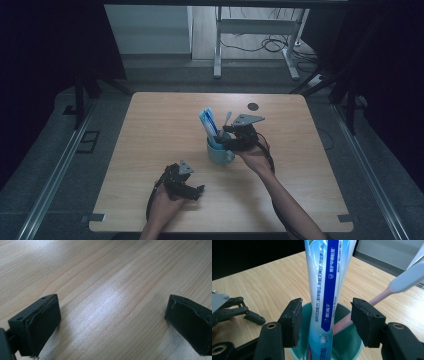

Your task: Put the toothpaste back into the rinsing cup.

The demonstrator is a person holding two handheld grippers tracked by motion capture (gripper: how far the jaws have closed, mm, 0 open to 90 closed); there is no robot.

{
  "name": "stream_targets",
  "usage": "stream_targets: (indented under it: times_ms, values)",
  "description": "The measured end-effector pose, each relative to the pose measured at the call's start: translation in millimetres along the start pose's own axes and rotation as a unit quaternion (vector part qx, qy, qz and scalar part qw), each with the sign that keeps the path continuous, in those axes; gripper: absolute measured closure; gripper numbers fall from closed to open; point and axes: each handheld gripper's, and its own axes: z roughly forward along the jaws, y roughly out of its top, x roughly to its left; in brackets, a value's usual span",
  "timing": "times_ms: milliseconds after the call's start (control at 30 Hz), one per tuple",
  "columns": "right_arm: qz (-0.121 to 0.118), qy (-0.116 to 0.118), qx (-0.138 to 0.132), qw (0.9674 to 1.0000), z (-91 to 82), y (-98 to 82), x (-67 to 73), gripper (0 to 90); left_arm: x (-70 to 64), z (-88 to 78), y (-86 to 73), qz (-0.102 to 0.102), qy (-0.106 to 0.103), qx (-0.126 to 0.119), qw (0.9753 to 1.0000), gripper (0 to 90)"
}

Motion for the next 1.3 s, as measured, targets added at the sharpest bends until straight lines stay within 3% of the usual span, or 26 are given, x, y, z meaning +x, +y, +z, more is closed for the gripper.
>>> stream_targets:
  times_ms: [800, 1300]
  values:
    - [-0.004, -0.004, 0.0, 1.0, -16.1, -9.9, -0.2, 33.2, -0.1, 0.1, 0.0, 0.0, 0.0, -0.001, 1.0, 0.3]
    - [-0.007, 0.012, -0.005, 0.9999, -27.2, -11.0, 6.5, 27.1, -0.2, 0.2, 0.0, -0.001, 0.001, -0.002, 1.0, 0.3]
